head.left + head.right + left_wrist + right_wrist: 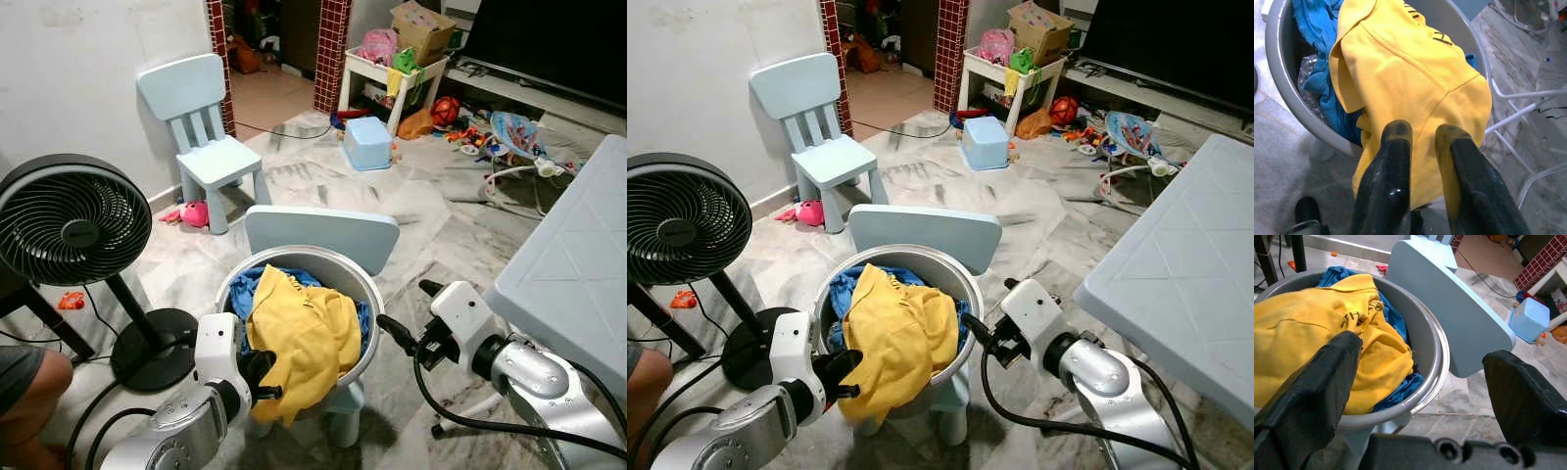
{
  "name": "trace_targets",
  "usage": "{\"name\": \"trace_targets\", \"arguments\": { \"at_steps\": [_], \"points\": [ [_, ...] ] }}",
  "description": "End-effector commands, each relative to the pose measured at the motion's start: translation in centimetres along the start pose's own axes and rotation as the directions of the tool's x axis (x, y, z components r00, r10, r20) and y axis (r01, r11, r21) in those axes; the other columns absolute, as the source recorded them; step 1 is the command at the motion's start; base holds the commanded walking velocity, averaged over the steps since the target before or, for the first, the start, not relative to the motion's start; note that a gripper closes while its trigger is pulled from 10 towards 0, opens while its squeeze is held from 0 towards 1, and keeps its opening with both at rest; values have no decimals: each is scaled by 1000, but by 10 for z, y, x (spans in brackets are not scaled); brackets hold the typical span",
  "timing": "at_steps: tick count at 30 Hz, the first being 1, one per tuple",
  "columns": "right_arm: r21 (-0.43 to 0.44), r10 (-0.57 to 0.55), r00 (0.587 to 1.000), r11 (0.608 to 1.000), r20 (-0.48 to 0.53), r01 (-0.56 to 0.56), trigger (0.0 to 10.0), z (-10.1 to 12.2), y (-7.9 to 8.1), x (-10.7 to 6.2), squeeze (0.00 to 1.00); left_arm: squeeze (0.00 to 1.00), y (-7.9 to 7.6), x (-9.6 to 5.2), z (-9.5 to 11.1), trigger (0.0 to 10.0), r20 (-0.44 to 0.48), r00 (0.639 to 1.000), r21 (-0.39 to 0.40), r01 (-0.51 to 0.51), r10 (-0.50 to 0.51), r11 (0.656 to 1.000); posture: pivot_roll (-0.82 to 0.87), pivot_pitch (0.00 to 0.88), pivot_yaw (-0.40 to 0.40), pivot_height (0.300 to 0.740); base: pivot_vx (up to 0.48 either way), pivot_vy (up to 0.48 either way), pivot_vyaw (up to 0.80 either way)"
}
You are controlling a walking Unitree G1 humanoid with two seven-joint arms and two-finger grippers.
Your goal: Hang hanger
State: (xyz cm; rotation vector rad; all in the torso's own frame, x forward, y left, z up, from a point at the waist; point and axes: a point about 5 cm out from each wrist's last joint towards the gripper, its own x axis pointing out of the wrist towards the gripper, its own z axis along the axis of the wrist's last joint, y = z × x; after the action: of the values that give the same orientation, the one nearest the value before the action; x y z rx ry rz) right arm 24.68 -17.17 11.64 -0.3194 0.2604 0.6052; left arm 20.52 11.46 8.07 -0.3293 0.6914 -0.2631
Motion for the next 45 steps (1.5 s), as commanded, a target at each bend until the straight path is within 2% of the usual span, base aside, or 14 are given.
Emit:
{"name": "trace_targets", "arguments": {
  "at_steps": [1,4,8,12,17,19,20,22,25,30,37,41,42,45],
  "points": [
    [-16,-10,1000,1000,-1,10,10000,1,-6,-1,0,1000,-2,0,-4,10000,-33,999,27,0,1,1000,-185,21,-66,740,0,0,0],
    [-17,-12,1000,1000,-4,11,10000,1,-7,-1,0,1000,1,-7,-10,10000,-69,998,31,6,-4,999,-183,20,-66,740,0,0,0],
    [-17,-12,1000,1000,-5,11,10000,0,-7,-1,0,1000,15,-11,2,10000,29,997,-31,-77,78,997,-170,19,-70,740,0,0,0],
    [-16,-3,1000,1000,-3,2,10000,0,-4,2,0,1000,35,2,29,10000,121,978,-53,-166,171,985,-174,17,-79,740,0,0,0],
    [-20,3,1000,1000,-3,-3,10000,0,-5,0,0,1000,44,23,49,10000,166,965,-56,-198,205,979,-193,18,-84,740,0,0,0],
    [-17,-4,1000,1000,-8,4,10000,0,-6,-2,0,1000,48,41,55,10000,166,959,-73,-222,231,972,-207,22,-87,740,0,0,0],
    [-17,-4,1000,1000,-8,4,10000,0,-6,-2,0,1000,48,41,55,10000,166,959,-73,-222,231,972,-207,22,-87,740,0,0,0],
    [-20,-9,1000,1000,-14,8,10000,-1,-6,-6,0,1000,47,57,60,10000,166,958,-108,-216,232,970,-232,26,-87,740,0,0,0],
    [-20,-11,1000,1000,-18,11,10000,-2,-5,-9,0,1000,47,66,62,10000,162,958,-124,-216,235,969,-252,29,-87,740,0,0,0],
    [-26,-38,998,999,-46,37,10000,-4,-7,-25,0,1000,42,96,71,10000,151,964,-179,-190,218,965,-314,43,-82,740,0,0,0],
    [-30,-54,996,998,-68,52,10000,-6,-8,-37,0,1000,30,111,67,10000,122,976,-176,-155,178,972,-344,68,-73,740,0,0,0],
    [-29,-60,995,998,-75,58,10000,-5,-7,-40,0,1000,19,122,59,10000,91,988,-213,-105,126,971,-354,80,-69,740,0,0,0],
    [-28,-61,995,998,-77,59,10000,-5,-7,-41,0,0,18,124,57,10000,82,988,-235,-106,128,966,-355,80,-69,740,0,0,0],
    [-27,-64,995,998,-82,62,10000,-4,-8,-43,0,0,18,126,53,10000,73,986,-329,-118,150,937,-359,83,-68,740,0,0,0]
  ]
}}
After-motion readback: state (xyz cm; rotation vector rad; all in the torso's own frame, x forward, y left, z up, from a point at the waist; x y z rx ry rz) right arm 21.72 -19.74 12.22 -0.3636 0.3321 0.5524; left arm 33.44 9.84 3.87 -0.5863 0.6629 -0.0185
